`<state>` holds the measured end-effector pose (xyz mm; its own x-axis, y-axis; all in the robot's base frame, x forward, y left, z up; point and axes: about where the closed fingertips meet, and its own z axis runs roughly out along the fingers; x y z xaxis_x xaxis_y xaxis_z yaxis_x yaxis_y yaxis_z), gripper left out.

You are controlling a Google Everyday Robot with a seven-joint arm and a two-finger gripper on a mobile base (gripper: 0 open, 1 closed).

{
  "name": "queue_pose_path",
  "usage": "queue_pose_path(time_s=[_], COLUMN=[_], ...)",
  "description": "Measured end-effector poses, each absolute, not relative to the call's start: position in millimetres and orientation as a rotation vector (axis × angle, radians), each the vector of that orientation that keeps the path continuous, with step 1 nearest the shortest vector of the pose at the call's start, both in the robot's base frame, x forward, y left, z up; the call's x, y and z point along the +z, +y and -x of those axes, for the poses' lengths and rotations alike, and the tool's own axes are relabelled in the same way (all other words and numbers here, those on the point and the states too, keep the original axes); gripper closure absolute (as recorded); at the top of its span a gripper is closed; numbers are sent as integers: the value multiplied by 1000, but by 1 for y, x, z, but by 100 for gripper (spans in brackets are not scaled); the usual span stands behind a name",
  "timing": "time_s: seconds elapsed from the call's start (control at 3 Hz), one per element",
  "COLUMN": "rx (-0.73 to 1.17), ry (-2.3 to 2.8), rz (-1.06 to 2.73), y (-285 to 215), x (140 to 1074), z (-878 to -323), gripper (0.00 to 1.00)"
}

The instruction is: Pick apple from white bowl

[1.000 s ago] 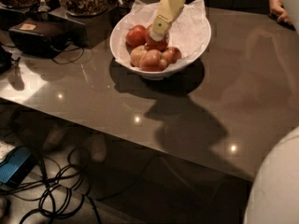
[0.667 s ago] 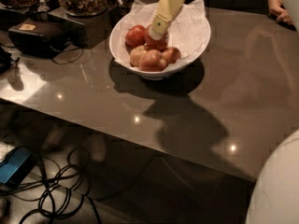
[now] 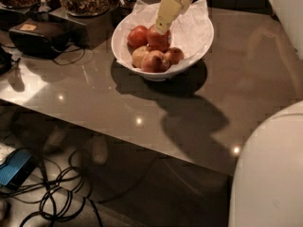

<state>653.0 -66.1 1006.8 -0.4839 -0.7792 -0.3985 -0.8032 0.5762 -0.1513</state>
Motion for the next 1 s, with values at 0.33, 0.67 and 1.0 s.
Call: queue_pose_path(time_s=[0.33, 0.67, 1.0], rx=[81, 88, 93], ry=[2411, 2429, 2436], rz=[1238, 1230, 1249], y=[-68, -66, -59], x=[1001, 994, 987], z=[-662, -668, -674], gripper=[24, 18, 18])
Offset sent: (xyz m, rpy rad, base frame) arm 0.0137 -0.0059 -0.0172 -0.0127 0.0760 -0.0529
